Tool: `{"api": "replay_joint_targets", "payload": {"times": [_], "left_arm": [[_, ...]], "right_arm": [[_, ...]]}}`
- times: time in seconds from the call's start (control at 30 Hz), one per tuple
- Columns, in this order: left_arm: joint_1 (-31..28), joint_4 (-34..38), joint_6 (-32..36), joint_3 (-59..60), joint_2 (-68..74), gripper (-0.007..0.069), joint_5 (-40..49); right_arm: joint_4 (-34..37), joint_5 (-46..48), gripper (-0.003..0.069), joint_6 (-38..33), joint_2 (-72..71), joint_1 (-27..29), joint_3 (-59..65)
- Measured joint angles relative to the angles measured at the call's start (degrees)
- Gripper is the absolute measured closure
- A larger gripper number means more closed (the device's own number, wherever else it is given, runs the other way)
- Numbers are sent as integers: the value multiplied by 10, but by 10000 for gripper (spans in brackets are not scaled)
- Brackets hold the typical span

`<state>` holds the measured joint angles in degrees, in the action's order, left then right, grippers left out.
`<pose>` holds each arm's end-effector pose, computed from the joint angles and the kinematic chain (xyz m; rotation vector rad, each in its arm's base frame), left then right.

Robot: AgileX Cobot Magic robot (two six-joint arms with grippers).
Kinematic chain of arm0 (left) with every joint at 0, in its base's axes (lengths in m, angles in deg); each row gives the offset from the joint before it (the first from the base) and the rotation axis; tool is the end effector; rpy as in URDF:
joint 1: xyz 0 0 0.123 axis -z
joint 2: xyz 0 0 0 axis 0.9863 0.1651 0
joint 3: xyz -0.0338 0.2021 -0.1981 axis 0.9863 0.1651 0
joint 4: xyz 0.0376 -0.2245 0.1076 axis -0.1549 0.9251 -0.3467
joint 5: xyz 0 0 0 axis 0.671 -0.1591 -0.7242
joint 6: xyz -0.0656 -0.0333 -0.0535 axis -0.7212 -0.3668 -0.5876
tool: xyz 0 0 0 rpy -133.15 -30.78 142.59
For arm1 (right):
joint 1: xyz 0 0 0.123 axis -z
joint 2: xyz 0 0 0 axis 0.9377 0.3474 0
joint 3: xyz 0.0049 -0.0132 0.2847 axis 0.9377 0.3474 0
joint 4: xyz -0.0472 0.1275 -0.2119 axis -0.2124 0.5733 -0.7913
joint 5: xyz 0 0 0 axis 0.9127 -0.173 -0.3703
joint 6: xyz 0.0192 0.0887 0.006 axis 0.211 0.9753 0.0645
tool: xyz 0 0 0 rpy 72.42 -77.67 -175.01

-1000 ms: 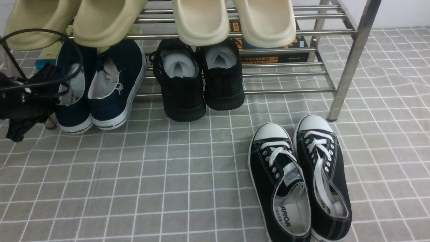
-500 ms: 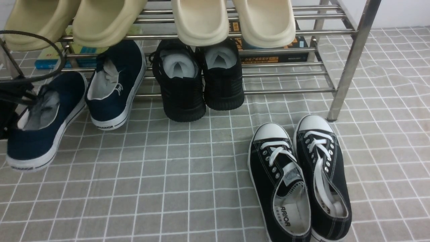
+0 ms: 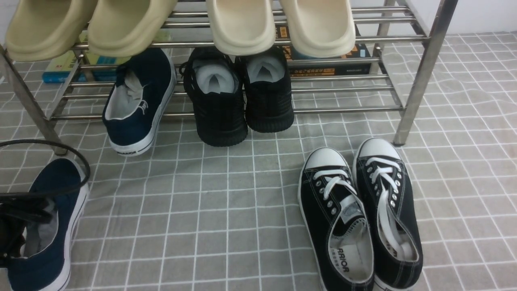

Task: Take the shoes off the shelf with your hand from the grey coffee tablecloth.
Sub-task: 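Set the held shoe down on the floor in front of the rack with the left gripper, then grasp the leftmost shoe on the bottom shelf of the shoe rack with the left gripper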

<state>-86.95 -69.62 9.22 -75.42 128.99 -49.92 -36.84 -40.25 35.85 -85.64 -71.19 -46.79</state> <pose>0.2229 0.0440 0.2037 -1.1610 2.4960 0.1285 0.0520 0.0016 0.1740 0.0174 1.8749 0.0534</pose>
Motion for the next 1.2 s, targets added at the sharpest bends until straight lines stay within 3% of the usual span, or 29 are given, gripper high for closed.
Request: {"api": "replay_joint_targets", "payload": {"times": [0.2,0.37,0.5,0.57,0.67,0.8,0.97,1.2], "left_arm": [[0,-29,2,-5,0,499,13],[-1,-37,33,-75,0,333,97],[-1,33,83,-162,0,246,93],[-1,63,101,-182,0,237,77],[19,175,174,-214,12,230,-9],[62,243,207,-218,50,228,-94],[94,262,212,-218,109,227,-180],[96,263,212,-219,157,227,-226]], "right_arm": [[0,0,420,0,0,0,0],[0,0,420,0,0,0,0],[0,0,420,0,0,0,0],[0,0,420,0,0,0,0],[0,0,420,0,0,0,0],[0,0,420,0,0,0,0],[0,0,420,0,0,0,0],[1,0,420,-1,0,0,0]]}}
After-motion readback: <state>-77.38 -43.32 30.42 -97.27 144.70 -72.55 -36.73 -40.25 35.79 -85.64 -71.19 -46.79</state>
